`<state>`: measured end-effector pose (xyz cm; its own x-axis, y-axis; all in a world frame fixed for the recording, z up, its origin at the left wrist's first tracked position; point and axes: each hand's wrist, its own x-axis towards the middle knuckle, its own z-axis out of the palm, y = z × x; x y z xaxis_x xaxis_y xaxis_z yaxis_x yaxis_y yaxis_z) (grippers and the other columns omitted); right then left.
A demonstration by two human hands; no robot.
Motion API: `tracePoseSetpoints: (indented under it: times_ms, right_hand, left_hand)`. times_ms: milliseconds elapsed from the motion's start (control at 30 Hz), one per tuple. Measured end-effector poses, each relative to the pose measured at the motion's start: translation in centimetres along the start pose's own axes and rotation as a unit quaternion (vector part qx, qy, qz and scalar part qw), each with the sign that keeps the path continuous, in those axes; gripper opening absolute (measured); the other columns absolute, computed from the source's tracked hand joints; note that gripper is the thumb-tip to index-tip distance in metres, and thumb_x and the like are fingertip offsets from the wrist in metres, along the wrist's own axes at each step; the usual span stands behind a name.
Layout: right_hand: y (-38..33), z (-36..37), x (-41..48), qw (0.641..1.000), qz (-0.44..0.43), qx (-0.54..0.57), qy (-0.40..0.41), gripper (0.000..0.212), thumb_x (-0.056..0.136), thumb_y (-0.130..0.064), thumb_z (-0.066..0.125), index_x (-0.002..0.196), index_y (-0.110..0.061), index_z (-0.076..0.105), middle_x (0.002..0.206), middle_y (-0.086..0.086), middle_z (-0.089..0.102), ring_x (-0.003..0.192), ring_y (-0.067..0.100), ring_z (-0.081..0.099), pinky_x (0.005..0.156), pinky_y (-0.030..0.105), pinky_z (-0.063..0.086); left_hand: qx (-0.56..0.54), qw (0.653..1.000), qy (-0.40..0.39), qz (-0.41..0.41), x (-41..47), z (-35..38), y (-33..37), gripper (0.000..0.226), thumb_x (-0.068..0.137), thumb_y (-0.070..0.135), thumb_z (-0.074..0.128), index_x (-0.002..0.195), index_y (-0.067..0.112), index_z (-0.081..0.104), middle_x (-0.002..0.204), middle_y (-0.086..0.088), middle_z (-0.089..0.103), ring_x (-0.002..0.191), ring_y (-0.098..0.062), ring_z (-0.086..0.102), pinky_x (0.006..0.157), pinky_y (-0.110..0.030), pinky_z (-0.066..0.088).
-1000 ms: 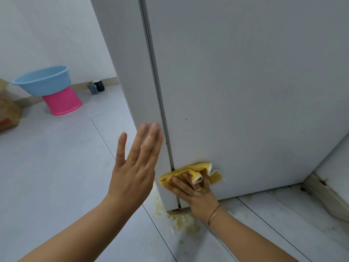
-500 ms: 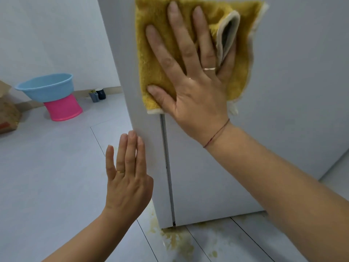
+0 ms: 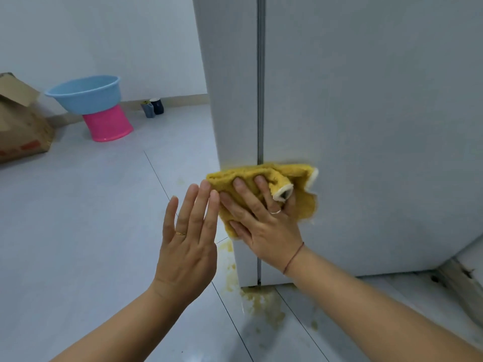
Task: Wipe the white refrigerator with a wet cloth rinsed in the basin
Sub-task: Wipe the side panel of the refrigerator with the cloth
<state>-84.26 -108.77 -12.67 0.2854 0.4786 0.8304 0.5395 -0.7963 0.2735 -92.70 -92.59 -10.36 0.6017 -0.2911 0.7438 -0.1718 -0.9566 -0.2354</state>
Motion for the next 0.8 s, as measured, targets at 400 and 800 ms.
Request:
tracePoseSetpoints:
  times_ms: [400,800]
  right_hand:
    - [-1.9,6.0,-16.5,0.979,-0.167,-0.057,-0.106,0.069,0.083,-0.018,0.053,0.147,-0.035,0.033,0.156,-0.012,0.021,0.146,0.014,0.014,0.109,0.046,0.02]
    - [0.5,7.3,-23.9,0.936,-0.195,0.05,-0.29,0.071,0.062,-0.031,0.076,0.127,-0.02,0.048,0.121,-0.011,0.063,0.103,0.013,0.049,0.097,0.037,0.03]
  left_hand:
    - [0.013,0.992,-0.113,0.048,-6.4,1.6,2.2,0.087,0.073,0.0,0.041,0.153,0.003,0.006,0.16,-0.014,0.007,0.147,-0.033,0.012,0.118,-0.053,0.012]
    - [0.001,0.973,-0.166,0.158,-7.1,4.3,6.1,0.081,0.072,0.001,0.035,0.151,0.006,0.019,0.161,-0.011,0.009,0.148,-0.029,0.009,0.121,-0.047,0.001]
